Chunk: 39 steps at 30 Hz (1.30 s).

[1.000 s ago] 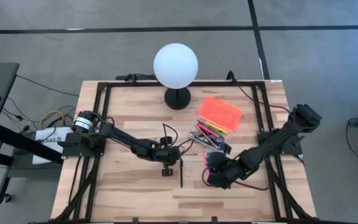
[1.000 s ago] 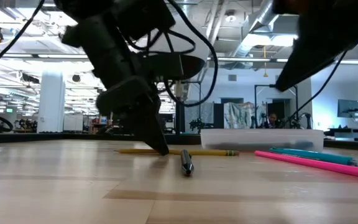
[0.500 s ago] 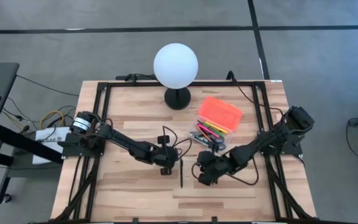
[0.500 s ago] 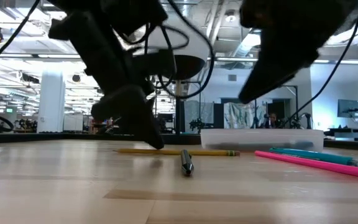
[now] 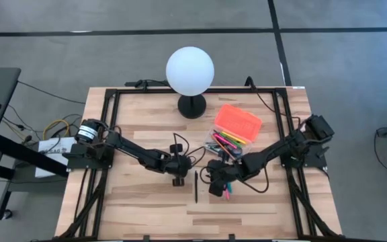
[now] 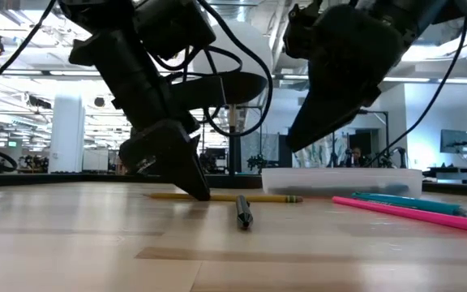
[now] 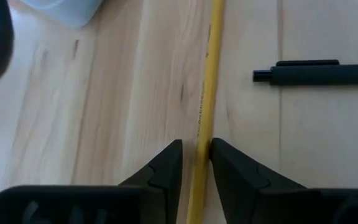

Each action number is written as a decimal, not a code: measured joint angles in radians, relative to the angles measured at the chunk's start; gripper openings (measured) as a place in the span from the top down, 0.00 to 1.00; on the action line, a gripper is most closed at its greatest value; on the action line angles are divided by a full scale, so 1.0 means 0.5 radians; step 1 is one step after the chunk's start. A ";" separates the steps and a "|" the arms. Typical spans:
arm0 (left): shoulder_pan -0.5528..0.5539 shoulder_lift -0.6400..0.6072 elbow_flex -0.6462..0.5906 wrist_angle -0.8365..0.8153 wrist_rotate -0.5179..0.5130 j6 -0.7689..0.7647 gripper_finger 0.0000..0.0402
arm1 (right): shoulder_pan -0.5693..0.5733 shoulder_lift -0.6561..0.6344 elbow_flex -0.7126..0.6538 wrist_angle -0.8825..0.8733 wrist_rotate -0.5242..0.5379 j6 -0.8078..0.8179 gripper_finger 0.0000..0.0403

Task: Pick & place school supplies into a supply box
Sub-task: Put the yellow pencil into the orange supply box

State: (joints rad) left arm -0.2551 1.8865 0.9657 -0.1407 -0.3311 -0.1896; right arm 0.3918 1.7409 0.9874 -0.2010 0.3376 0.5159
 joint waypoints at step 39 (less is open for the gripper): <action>-0.024 -0.001 -0.294 0.523 0.295 0.205 0.99 | -0.138 0.223 0.004 -0.142 -0.306 -0.293 0.72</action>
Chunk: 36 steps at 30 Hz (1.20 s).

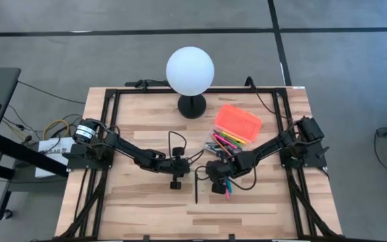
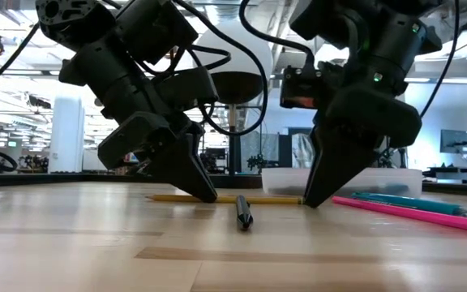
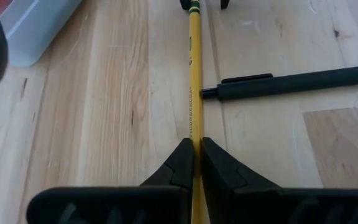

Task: Pick & place school supplies into a supply box
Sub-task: Put the yellow pencil into the orange supply box

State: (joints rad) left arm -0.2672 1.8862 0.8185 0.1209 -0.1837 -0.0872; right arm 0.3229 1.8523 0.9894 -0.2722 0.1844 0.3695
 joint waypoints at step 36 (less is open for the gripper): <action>-0.005 0.006 -0.009 0.056 -0.107 -0.097 0.92 | 0.023 0.003 0.017 -0.032 0.056 0.098 1.00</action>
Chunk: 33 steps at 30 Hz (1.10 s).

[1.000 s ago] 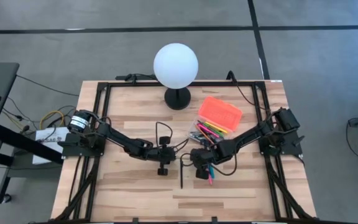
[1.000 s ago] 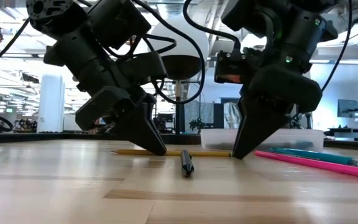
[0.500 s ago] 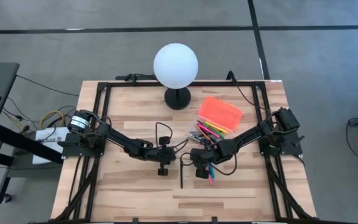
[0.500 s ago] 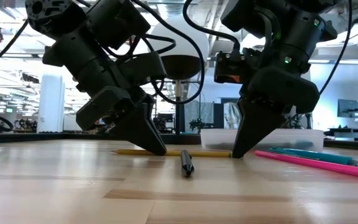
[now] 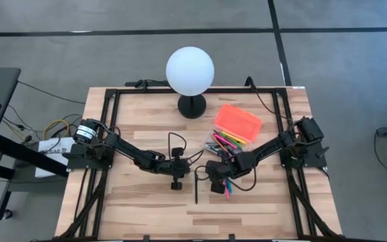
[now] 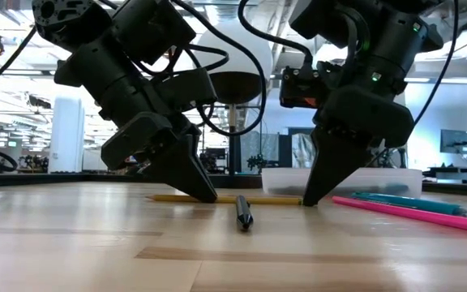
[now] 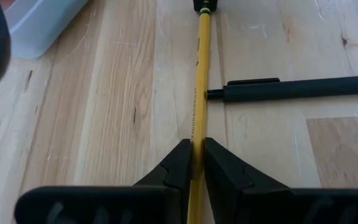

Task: Pick & place school supplies into a supply box
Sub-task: Put the yellow pencil into the orange supply box

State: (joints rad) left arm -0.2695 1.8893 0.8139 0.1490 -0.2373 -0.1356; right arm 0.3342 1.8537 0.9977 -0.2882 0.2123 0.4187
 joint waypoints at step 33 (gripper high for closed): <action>0.029 0.010 0.110 -0.151 0.012 0.096 0.98 | 0.098 -0.001 0.160 -0.246 0.060 0.016 1.00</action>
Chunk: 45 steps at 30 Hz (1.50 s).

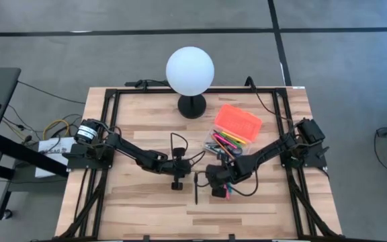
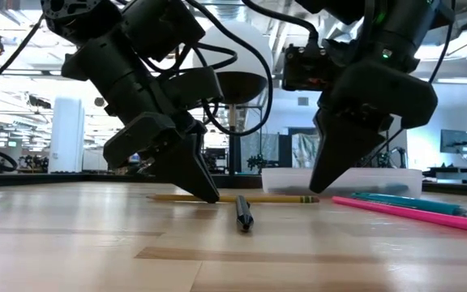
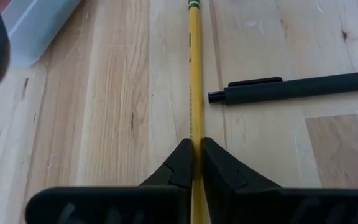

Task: Pick & place school supplies into a supply box
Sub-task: Put the yellow pencil into the orange supply box

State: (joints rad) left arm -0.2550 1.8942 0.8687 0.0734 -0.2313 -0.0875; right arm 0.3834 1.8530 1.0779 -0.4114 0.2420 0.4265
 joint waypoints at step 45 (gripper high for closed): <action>-0.082 -0.076 -0.002 0.115 -0.058 0.008 1.00 | -0.098 0.001 0.000 0.047 -0.027 -0.033 0.68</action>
State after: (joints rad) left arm -0.2962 1.8565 0.8677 0.1308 -0.2602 -0.0837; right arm 0.3344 1.8534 1.0779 -0.3881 0.2284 0.4101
